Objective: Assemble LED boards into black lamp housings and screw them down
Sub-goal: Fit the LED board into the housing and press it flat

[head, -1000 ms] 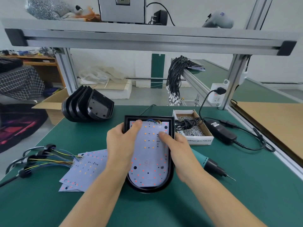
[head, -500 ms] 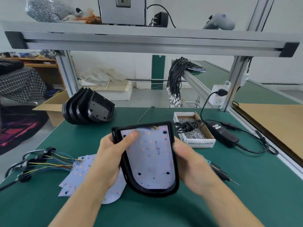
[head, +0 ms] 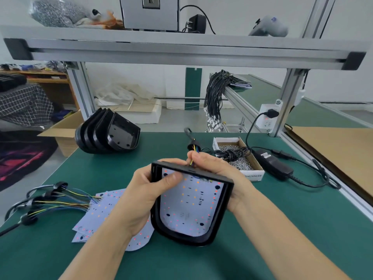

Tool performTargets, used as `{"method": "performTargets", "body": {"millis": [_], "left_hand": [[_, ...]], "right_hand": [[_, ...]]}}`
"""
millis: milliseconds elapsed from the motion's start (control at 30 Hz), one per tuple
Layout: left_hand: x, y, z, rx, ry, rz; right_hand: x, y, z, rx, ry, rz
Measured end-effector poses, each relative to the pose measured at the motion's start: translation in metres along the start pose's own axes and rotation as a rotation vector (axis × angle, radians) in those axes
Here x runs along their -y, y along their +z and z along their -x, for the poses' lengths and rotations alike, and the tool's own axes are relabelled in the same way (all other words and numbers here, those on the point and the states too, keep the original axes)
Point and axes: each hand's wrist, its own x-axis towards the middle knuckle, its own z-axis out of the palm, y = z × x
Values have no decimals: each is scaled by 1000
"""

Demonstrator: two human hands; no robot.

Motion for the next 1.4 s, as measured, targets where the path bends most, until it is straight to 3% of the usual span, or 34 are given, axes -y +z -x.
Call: {"method": "performTargets", "body": {"millis": [233, 467, 667, 867, 1067, 1267, 1400], "left_hand": [[5, -1, -6, -113, 29, -7], [7, 9, -15, -283, -85, 114], [12, 7, -16, -451, -34, 16], [12, 24, -15, -406, 16, -47], [12, 25, -18, -542, 119, -178], [15, 22, -19, -551, 25, -91], [16, 17, -20, -574, -84, 21]], "right_hand": [[-1, 0, -12, -199, -12, 98], [-1, -9, -18, -178, 132, 2], [-19, -24, 14, 93, -72, -17], [-23, -2, 9, -248, -190, 134], [-20, 11, 13, -291, -219, 125], [-21, 13, 11, -354, -258, 137], [-18, 10, 10, -306, -228, 215]]}}
